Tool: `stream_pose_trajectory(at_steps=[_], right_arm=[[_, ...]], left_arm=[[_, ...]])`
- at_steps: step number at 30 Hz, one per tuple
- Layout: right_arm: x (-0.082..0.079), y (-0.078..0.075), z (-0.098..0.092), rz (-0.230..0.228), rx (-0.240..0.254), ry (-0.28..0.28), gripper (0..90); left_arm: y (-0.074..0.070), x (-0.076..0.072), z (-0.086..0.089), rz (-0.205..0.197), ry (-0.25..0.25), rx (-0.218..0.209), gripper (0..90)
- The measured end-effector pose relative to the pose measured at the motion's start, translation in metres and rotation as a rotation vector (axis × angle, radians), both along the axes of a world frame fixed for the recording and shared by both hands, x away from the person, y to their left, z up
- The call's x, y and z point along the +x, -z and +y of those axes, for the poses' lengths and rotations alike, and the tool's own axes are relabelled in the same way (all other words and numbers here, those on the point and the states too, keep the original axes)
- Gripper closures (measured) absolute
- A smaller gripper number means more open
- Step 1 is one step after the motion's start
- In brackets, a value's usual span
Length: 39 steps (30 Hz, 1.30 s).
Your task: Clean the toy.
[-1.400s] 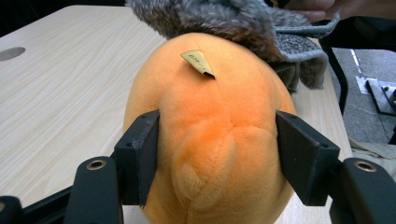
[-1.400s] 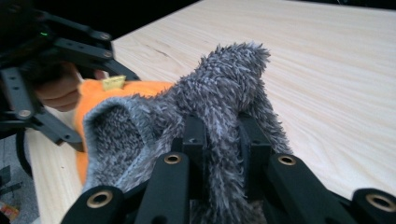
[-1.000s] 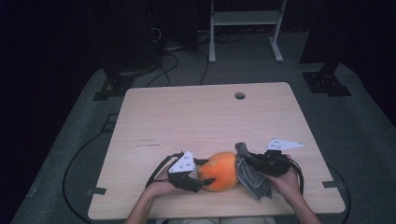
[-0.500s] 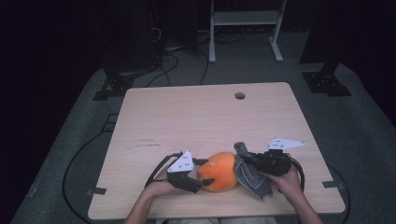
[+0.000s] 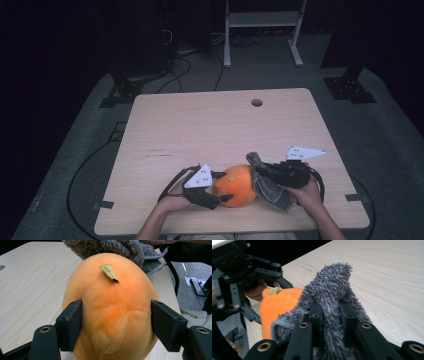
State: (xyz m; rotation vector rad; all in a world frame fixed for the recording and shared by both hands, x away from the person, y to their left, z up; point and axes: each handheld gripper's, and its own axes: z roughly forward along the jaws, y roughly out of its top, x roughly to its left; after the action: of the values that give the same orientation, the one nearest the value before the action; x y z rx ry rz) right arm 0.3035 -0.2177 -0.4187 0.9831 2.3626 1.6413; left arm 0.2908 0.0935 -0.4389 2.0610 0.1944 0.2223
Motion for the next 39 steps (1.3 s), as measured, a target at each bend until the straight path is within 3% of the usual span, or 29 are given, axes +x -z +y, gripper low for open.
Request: stream_pose_trajectory(at_steps=[3, 5, 6, 8, 12, 13, 16, 18, 21, 22, 25, 28, 29, 31, 34, 36, 37, 39], right_arm=[[-0.003, -0.006, 0.003, -0.022, -0.016, -0.020, 74.6], [-0.005, -0.014, 0.006, -0.027, 0.014, -0.084, 74.6], [-0.005, -0.014, 0.006, -0.027, 0.014, -0.084, 74.6], [-0.002, -0.009, 0.008, -0.010, -0.041, -0.072, 74.2], [0.007, 0.005, -0.004, 0.069, -0.034, -0.021, 74.4], [0.007, 0.005, -0.004, 0.069, -0.034, -0.021, 74.4], [0.011, 0.016, -0.013, 0.111, -0.086, 0.023, 74.7], [0.010, 0.015, -0.015, 0.108, -0.091, 0.027, 74.8], [0.004, 0.004, -0.015, 0.065, 0.002, -0.033, 74.6], [0.003, 0.002, -0.013, 0.058, 0.011, -0.049, 74.5], [0.006, 0.008, -0.008, 0.079, -0.045, -0.041, 74.3], [0.009, 0.013, -0.011, 0.109, -0.039, -0.032, 74.3], [0.010, 0.015, -0.013, 0.109, -0.086, -0.008, 74.4], [0.009, 0.017, -0.015, 0.113, -0.114, 0.001, 74.4], [0.007, 0.015, -0.017, 0.103, -0.112, 0.003, 74.5], [0.005, 0.009, -0.016, 0.076, -0.083, -0.003, 74.4], [0.001, 0.003, -0.013, 0.050, -0.038, -0.025, 74.3], [0.000, 0.002, -0.010, 0.042, -0.031, -0.043, 74.1]], left_arm=[[0.000, -0.003, -0.003, -0.015, 0.011, 0.004, 29.6], [-0.001, -0.005, -0.006, -0.030, 0.029, 0.007, 29.6], [-0.001, -0.006, -0.008, -0.041, 0.038, 0.013, 29.6], [-0.002, -0.008, -0.011, -0.059, 0.045, 0.030, 28.7], [-0.001, -0.007, -0.011, -0.040, 0.038, 0.011, 27.7], [-0.001, -0.007, -0.011, -0.040, 0.038, 0.011, 27.7], [0.000, -0.006, -0.009, -0.030, 0.034, 0.001, 27.6], [0.000, -0.005, -0.008, -0.030, 0.033, 0.002, 27.1], [0.000, -0.004, -0.008, -0.024, 0.030, -0.001, 26.9], [0.000, -0.004, -0.008, -0.024, 0.030, -0.001, 26.8], [0.000, -0.005, -0.008, -0.028, 0.027, 0.001, 26.6], [0.000, -0.005, -0.009, -0.029, 0.026, 0.000, 26.5], [0.000, -0.004, -0.009, -0.025, 0.028, -0.002, 26.5], [0.000, -0.005, -0.008, -0.024, 0.027, -0.003, 26.5], [0.000, -0.004, -0.008, -0.024, 0.027, -0.002, 26.4], [0.000, -0.004, -0.007, -0.021, 0.025, -0.002, 26.4], [0.000, -0.003, -0.007, -0.021, 0.028, -0.001, 26.4], [0.001, -0.002, -0.006, -0.017, 0.024, -0.002, 26.4]])
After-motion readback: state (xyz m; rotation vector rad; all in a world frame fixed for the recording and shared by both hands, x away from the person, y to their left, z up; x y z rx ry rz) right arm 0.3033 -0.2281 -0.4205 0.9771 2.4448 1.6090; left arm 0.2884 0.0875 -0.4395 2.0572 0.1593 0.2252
